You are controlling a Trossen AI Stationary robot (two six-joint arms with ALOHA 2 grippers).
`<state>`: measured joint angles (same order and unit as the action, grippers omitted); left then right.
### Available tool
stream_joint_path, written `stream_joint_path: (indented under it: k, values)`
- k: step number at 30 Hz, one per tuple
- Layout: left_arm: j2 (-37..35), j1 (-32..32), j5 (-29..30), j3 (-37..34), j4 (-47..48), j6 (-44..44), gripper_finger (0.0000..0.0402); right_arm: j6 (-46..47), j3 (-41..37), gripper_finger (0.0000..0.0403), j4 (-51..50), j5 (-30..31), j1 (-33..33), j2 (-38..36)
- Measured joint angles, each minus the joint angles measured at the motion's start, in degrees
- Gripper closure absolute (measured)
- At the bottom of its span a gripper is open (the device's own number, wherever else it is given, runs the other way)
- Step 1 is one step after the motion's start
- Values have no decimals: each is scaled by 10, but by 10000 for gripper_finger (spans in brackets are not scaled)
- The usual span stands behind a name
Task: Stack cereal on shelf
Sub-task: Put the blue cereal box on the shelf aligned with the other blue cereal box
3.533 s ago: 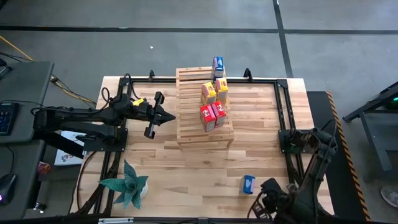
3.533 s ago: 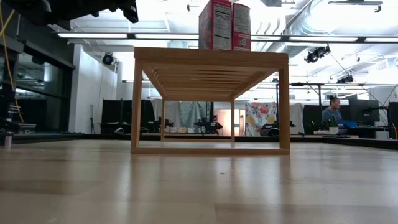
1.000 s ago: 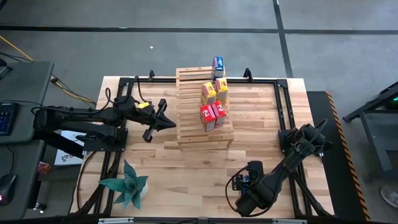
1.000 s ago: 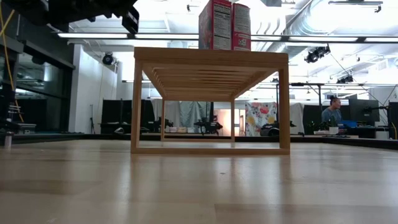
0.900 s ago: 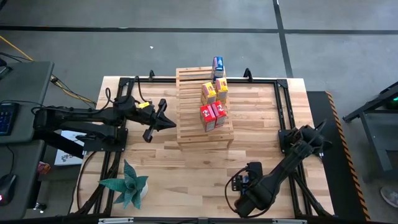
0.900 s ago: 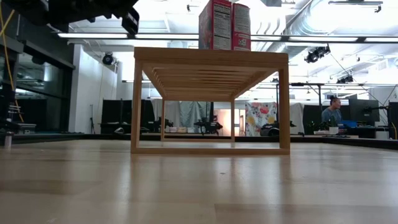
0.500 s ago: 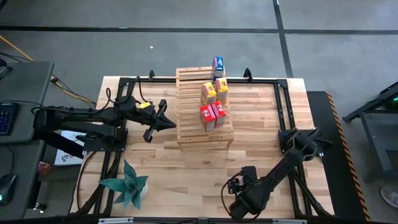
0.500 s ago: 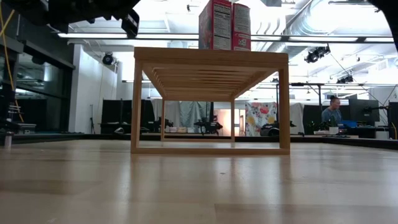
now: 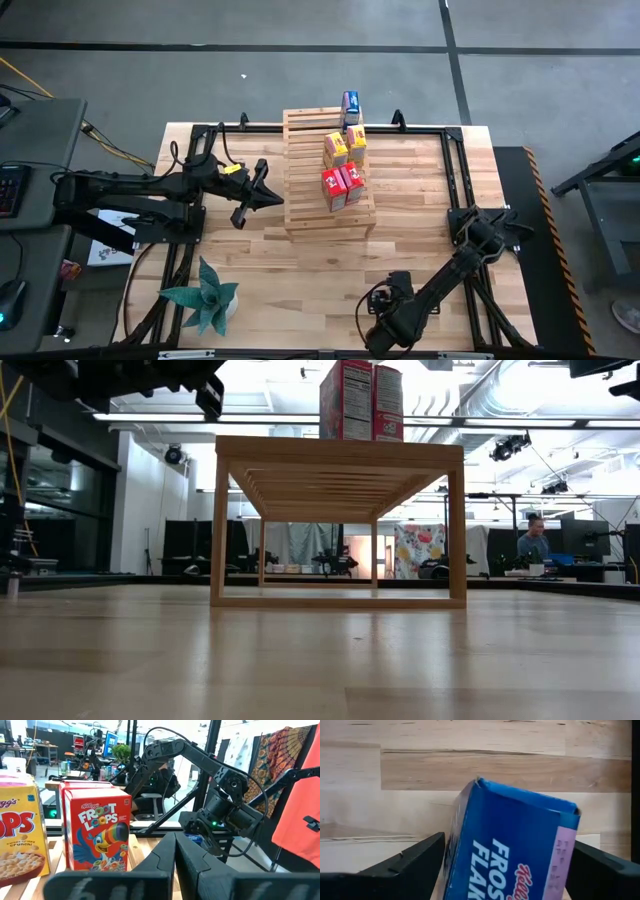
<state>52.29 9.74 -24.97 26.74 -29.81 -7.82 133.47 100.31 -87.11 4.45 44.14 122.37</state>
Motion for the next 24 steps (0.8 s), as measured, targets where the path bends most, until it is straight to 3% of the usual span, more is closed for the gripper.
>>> stream_joint_path:
  k: [7, 16, 20, 24]
  values:
    - [0, 0, 0, 0, -2, 4, 401, 0, 1, 128, 2, 0, 0, 0]
    - [-7, 0, 0, 12, -4, 9, 401, -38, 2, 255, 23, 4, 10, -21]
    - [-19, 0, 0, 14, 3, 13, 401, -89, 2, 294, 49, 38, 10, -46]
    - [-36, 0, 0, 15, 27, 30, 401, -166, 2, 300, 95, 100, 10, -78]
